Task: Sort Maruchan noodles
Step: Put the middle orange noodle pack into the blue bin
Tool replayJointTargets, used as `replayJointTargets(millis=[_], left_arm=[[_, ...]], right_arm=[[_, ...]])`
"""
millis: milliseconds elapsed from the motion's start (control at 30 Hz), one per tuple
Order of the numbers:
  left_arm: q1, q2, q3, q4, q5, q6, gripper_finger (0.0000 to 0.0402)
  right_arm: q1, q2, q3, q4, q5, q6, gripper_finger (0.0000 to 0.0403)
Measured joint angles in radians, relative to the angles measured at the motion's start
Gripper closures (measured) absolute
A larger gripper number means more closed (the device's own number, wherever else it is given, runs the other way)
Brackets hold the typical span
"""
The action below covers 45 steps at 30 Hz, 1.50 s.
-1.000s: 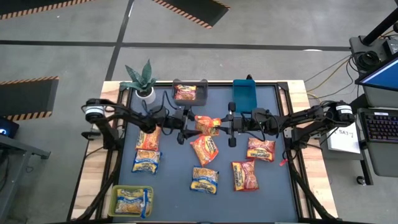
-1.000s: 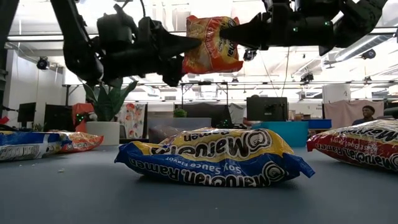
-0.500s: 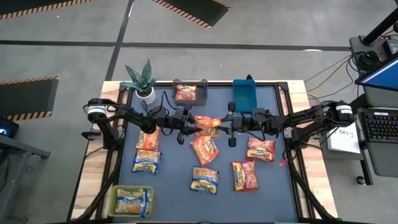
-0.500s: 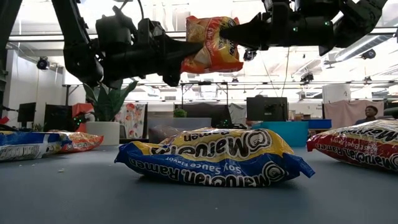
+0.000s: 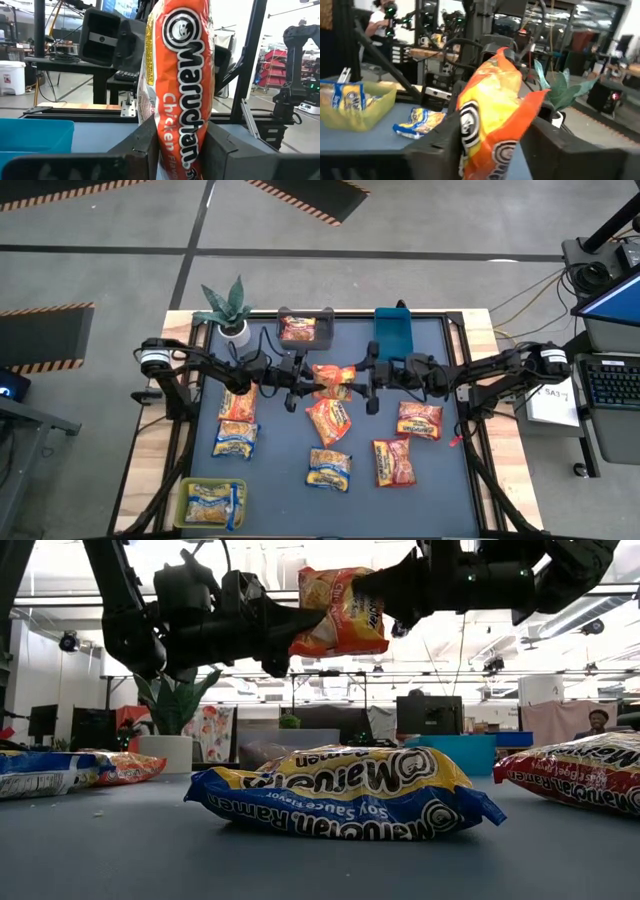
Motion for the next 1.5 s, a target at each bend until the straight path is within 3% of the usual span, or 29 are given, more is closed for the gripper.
replayJointTargets(millis=[200,433,667,867,1033,1200,1333,1500], left_arm=[[0.004,-0.005,-0.018,0.000,-0.011,0.030,0.0318],[0.005,-0.005,-0.018,-0.036,-0.058,0.064,0.0318],[0.005,-0.005,-0.019,-0.060,-0.086,0.082,0.0318],[0.005,-0.005,-0.018,-0.061,-0.088,0.083,0.0318],[0.005,-0.005,-0.018,-0.061,-0.088,0.083,0.0318],[0.006,-0.005,-0.018,-0.065,-0.091,0.083,0.0318],[0.006,-0.005,-0.018,-0.069,-0.098,0.083,0.0318],[0.005,-0.004,-0.018,-0.062,-0.113,0.088,0.0296]], right_arm=[[0.000,-0.071,0.005,-0.096,0.063,0.055,0.0181],[-0.002,-0.133,0.157,-0.505,0.096,0.144,0.0153],[-0.010,-0.064,0.406,-0.924,0.096,0.162,0.0152],[-0.016,0.041,0.587,-1.160,0.079,0.167,0.0154],[-0.016,0.129,0.716,-1.323,0.065,0.129,0.0181],[-0.021,0.202,0.821,-1.440,0.049,0.091,0.0239],[-0.022,0.235,0.876,-1.511,0.045,0.063,0.0290],[-0.023,0.242,0.900,-1.546,0.049,0.043,0.0327]])
